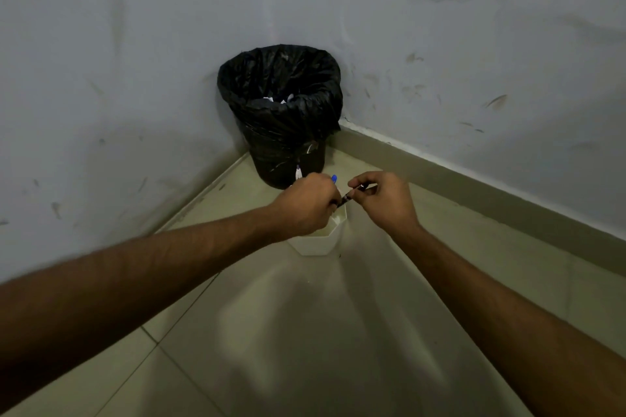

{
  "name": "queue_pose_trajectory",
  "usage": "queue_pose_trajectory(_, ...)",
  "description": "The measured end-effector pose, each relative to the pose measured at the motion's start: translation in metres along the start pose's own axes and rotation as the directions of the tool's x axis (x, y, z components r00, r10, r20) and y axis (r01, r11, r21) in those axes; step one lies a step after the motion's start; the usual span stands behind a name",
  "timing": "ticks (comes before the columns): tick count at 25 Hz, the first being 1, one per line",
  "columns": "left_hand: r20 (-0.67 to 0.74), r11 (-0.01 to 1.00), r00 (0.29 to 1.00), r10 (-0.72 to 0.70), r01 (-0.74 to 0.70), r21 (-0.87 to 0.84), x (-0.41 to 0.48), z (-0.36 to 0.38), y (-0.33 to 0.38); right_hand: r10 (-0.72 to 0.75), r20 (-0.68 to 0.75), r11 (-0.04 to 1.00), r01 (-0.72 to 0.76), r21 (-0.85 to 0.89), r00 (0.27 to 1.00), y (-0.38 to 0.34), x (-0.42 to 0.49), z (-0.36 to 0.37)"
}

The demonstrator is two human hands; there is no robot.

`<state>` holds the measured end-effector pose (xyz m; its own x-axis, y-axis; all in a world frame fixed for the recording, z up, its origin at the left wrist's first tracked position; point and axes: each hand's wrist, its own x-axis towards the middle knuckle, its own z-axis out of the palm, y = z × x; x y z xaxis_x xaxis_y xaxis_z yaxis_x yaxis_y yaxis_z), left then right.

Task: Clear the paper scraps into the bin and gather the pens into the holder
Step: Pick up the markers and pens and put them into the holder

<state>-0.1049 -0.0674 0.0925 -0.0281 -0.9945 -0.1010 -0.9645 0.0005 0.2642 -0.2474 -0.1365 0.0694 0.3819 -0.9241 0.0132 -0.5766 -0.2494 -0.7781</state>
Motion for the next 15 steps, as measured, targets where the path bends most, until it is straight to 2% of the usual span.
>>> queue_pose_trajectory(5,-0.013,0.997,1.0,0.007,-0.006,0.072,0.003,0.011,-0.002,-0.005,0.05,0.996,0.009,-0.09,0.999,0.0,-0.002,0.005)
queue_pose_trajectory(10,0.069,0.997,0.997,0.045,-0.049,0.052,0.0,0.014,-0.004,0.037,0.107,0.999,-0.035,-0.021,0.994,0.01,-0.003,0.011)
queue_pose_trajectory(13,-0.089,0.998,0.994,0.057,-0.057,0.001,-0.014,-0.002,-0.022,0.028,0.185,0.998,-0.036,0.041,0.982,0.022,-0.014,0.006)
queue_pose_trajectory(15,-0.188,0.999,0.982,0.004,-0.01,-0.031,-0.023,-0.014,-0.05,0.015,0.287,0.998,-0.032,0.055,0.958,0.036,-0.017,0.005)
